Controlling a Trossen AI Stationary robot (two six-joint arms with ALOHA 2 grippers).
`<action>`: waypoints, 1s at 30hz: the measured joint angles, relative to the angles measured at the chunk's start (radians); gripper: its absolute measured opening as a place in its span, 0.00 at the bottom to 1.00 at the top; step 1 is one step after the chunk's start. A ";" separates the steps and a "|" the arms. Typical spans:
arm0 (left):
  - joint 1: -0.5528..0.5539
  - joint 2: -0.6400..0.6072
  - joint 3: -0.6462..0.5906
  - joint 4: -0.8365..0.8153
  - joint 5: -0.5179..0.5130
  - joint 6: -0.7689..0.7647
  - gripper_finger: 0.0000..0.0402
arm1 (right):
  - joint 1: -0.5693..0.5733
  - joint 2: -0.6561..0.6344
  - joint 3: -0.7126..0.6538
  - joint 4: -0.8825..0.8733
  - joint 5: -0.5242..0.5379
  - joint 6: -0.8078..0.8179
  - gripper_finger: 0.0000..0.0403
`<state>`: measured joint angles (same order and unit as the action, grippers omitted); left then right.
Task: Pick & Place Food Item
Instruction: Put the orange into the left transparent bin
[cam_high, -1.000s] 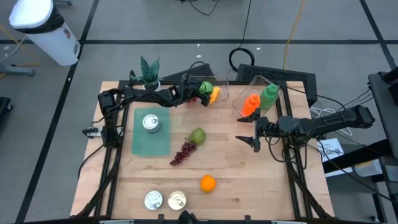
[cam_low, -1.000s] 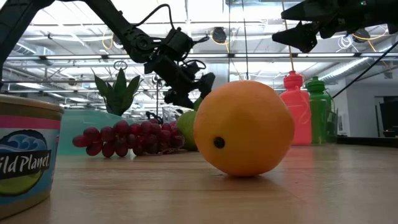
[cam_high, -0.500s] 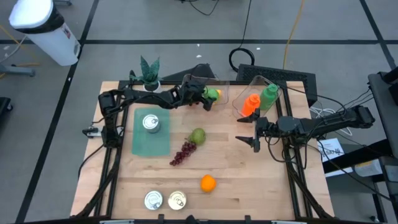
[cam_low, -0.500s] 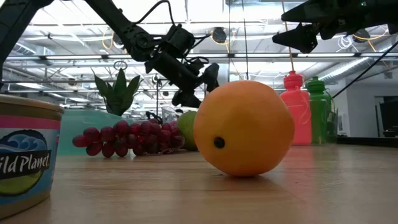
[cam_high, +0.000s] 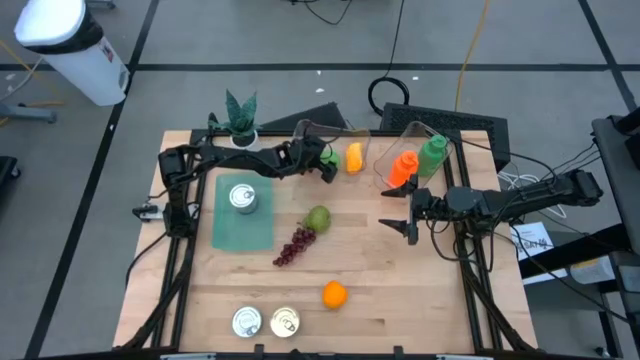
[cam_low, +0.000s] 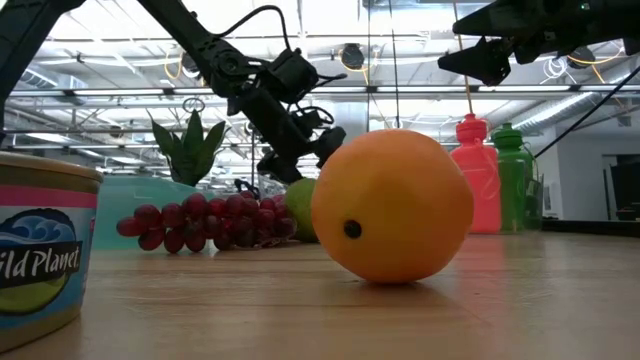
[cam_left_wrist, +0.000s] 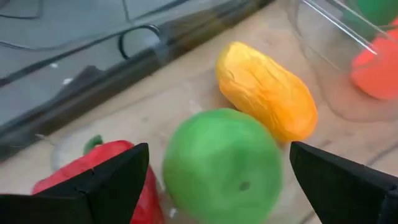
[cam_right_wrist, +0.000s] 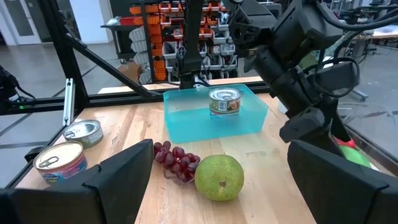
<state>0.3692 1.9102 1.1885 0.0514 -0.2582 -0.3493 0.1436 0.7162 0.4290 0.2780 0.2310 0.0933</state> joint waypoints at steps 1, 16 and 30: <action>-0.002 0.000 0.000 0.002 -0.014 0.000 0.99 | 0.000 0.000 0.000 0.000 0.000 0.000 0.89; -0.027 -0.212 0.000 -0.098 0.062 0.266 0.98 | 0.000 0.000 0.000 0.000 0.002 0.000 0.89; -0.237 -0.713 -0.271 -0.044 0.287 0.371 0.98 | 0.001 0.000 0.000 -0.007 0.000 0.003 0.89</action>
<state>0.1323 1.1969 0.9180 0.0074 0.0291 0.0214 0.1447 0.7162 0.4290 0.2710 0.2314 0.0963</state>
